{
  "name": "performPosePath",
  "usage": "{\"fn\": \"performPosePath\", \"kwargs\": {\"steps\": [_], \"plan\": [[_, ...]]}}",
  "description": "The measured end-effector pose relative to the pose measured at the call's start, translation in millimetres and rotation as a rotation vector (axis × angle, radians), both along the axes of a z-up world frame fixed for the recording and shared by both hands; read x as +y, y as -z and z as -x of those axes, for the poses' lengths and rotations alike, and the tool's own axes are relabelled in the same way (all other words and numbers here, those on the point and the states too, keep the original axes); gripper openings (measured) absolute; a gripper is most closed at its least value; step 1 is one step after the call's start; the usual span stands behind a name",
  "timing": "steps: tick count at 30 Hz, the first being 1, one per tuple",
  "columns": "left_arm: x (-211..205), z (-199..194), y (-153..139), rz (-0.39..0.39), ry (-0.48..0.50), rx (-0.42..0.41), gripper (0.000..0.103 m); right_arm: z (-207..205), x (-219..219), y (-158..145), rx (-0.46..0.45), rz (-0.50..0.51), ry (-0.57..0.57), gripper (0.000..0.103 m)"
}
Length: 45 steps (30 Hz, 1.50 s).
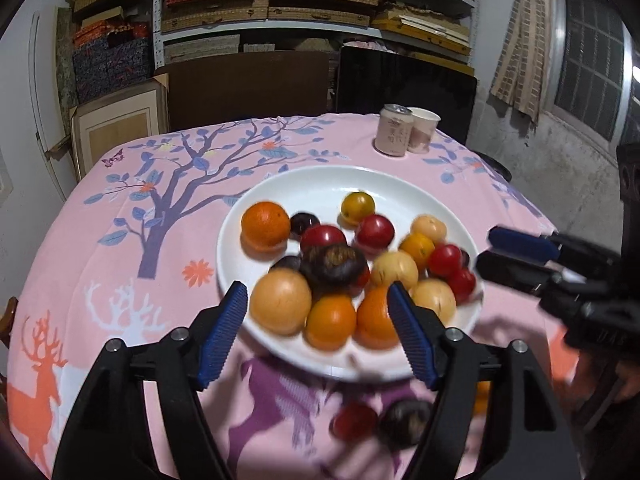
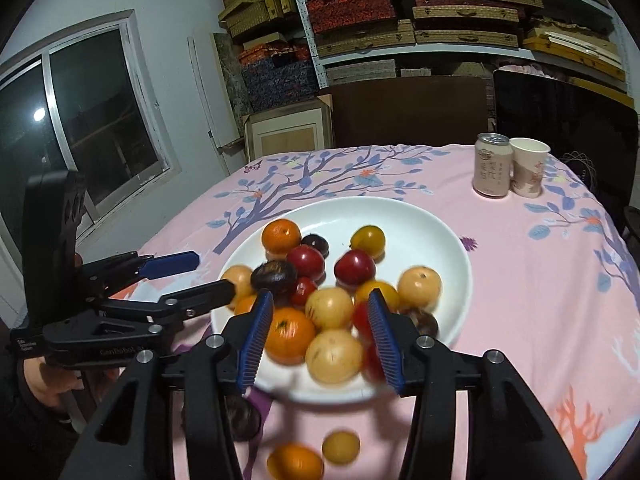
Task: Organize fruits
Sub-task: 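Carry both fruits over the white plate and open both tools to release, then close the right tool on an orange while the left tool grasps a red plum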
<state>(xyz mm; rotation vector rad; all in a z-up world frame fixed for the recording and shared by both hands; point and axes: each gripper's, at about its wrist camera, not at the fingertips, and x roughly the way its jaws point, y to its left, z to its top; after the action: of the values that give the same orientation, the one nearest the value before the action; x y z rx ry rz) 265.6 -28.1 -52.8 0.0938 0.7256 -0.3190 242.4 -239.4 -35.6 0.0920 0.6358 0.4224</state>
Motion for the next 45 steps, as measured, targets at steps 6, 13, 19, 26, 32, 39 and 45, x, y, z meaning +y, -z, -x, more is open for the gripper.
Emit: {"fn": "performPosePath", "kwargs": {"steps": [6,13,19,26,32,39,45], "plan": [[2,46,30,-0.155,0.03,0.022,0.085,50,0,26,0.102,0.075,-0.029,0.059],[11,56,47,-0.167,-0.006,0.048,0.085,75,30,50,0.111,0.204,-0.111,0.043],[16,51,57,-0.146,-0.022,0.081,0.085,55,33,58,0.152,0.228,-0.087,0.044],[6,41,59,-0.139,-0.021,0.095,0.087,43,27,67,0.177,0.179,-0.088,0.04],[-14,37,58,-0.159,0.013,0.078,0.085,45,10,63,0.163,0.075,-0.081,0.04],[-9,24,66,-0.066,0.039,0.15,0.052,46,8,62,0.151,0.061,-0.086,0.039],[-11,37,63,-0.048,0.083,0.131,0.03,53,20,61,0.14,0.109,-0.129,0.036]]}}
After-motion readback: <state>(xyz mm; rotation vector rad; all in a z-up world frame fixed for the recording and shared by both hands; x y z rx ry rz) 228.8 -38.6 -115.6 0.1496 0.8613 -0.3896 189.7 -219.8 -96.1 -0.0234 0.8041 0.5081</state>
